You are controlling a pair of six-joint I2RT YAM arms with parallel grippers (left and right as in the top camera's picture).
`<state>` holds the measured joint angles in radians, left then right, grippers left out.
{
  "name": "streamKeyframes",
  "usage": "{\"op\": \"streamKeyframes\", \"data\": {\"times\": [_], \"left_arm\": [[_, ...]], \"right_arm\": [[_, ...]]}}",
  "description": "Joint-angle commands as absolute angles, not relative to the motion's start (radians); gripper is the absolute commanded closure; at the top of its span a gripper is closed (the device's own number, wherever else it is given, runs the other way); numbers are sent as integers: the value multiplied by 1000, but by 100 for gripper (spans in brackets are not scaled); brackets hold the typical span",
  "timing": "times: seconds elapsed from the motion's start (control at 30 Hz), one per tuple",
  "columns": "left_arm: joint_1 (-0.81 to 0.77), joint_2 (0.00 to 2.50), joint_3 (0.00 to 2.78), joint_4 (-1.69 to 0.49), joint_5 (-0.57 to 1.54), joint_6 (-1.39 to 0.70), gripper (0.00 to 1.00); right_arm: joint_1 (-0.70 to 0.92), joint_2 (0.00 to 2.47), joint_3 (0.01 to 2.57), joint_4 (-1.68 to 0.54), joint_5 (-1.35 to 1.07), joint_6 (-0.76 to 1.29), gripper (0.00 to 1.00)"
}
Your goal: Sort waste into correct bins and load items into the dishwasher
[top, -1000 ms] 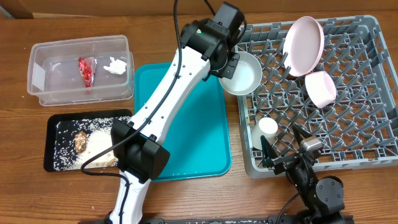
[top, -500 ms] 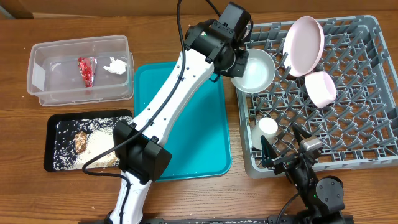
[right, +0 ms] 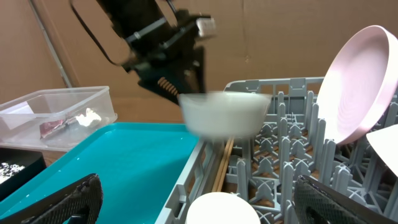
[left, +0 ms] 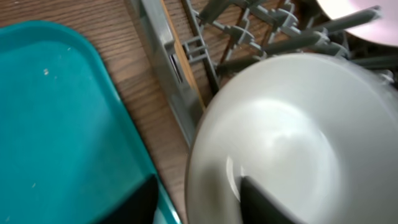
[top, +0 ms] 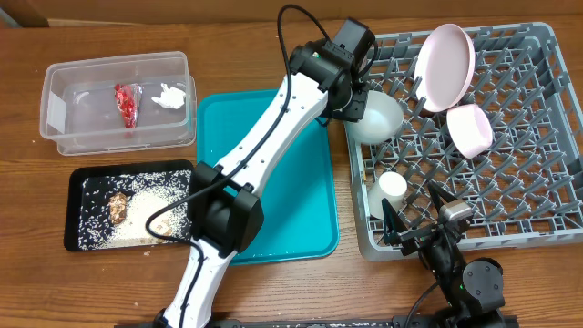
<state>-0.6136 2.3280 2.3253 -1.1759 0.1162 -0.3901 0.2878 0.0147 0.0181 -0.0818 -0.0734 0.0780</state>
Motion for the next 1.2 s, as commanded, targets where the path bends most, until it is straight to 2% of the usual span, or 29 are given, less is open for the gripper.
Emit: {"op": "streamKeyframes", "data": {"times": [0.0, 0.13, 0.37, 0.5, 0.57, 0.67, 0.8, 0.97, 1.1, 1.17], "left_arm": [[-607, 2325, 2339, -1148, 123, -388, 43], [-601, 2324, 2350, -1155, 124, -375, 30], [-598, 2297, 2495, -1188, 133, -322, 28], [-633, 2295, 2575, -1169, 178, -178, 29], [-686, 2315, 2572, -1147, 175, -112, 40], [-735, 2355, 2572, -1128, 137, -68, 40], [-793, 2398, 2572, -1104, 52, -13, 34], [-826, 2439, 2572, -1091, 41, -3, 34], [-826, 2477, 2572, -1093, 41, -4, 36], [-826, 2488, 2572, -1089, 41, -3, 42]], "right_arm": [[283, 6, 8, -77, -70, 83, 0], [283, 6, 8, -77, -70, 83, 0], [283, 6, 8, -77, -69, 82, 0], [283, 6, 8, -77, -69, 82, 0], [283, 6, 8, -77, -69, 82, 0], [283, 6, 8, -77, -69, 82, 0], [283, 6, 8, -77, -69, 82, 0], [283, 6, 8, -77, -69, 83, 0], [283, 6, 8, -77, -69, 82, 0], [283, 6, 8, -77, -69, 82, 0]]}}
